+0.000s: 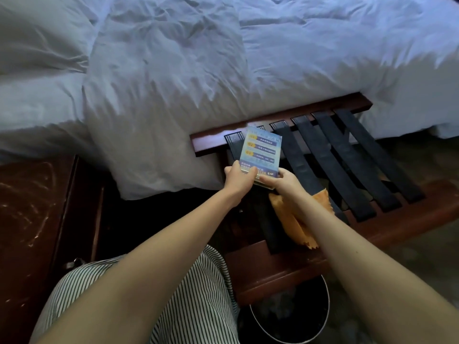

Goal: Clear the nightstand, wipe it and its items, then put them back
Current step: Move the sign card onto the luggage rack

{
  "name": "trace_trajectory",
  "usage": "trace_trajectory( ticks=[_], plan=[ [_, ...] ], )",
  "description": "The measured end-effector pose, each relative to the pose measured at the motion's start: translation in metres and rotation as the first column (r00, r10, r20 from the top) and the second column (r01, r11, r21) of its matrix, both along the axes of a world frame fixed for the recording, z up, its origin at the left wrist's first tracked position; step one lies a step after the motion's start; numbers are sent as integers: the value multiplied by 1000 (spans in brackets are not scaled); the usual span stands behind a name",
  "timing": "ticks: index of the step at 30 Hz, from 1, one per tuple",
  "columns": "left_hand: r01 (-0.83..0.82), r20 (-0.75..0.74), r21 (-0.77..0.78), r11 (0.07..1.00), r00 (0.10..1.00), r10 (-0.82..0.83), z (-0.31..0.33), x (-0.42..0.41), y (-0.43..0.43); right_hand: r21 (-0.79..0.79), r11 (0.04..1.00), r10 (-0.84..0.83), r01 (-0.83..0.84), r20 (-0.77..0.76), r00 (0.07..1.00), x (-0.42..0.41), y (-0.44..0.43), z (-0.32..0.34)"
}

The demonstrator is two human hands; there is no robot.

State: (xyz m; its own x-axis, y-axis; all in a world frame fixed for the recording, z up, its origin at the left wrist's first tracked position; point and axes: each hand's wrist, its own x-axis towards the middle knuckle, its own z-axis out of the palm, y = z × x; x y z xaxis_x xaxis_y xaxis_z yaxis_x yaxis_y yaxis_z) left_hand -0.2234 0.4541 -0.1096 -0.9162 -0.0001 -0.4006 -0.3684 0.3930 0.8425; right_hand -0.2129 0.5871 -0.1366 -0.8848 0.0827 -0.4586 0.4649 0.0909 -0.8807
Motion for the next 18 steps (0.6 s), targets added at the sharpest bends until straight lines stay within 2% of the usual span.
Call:
trace_trajectory(
  ticks=[5, 10, 14, 18],
  plan=[
    [54, 9, -182, 982, 999, -54, -17, -4, 6, 172, 982, -70, 72, -16, 997, 0, -4, -4],
    [63, 10, -227, 972, 998, -62, -22, -5, 4, 326, 941, -84, 86, -21, 996, -1, -12, -11],
    [186, -11, -327, 926, 980, -201, -19, -4, -8, 412, 908, -80, 70, 6, 997, 2, -15, -2],
    [150, -34, -264, 953, 986, -165, -4, -7, -22, 482, 871, -74, 97, -68, 995, 11, -20, 15]
  ],
)
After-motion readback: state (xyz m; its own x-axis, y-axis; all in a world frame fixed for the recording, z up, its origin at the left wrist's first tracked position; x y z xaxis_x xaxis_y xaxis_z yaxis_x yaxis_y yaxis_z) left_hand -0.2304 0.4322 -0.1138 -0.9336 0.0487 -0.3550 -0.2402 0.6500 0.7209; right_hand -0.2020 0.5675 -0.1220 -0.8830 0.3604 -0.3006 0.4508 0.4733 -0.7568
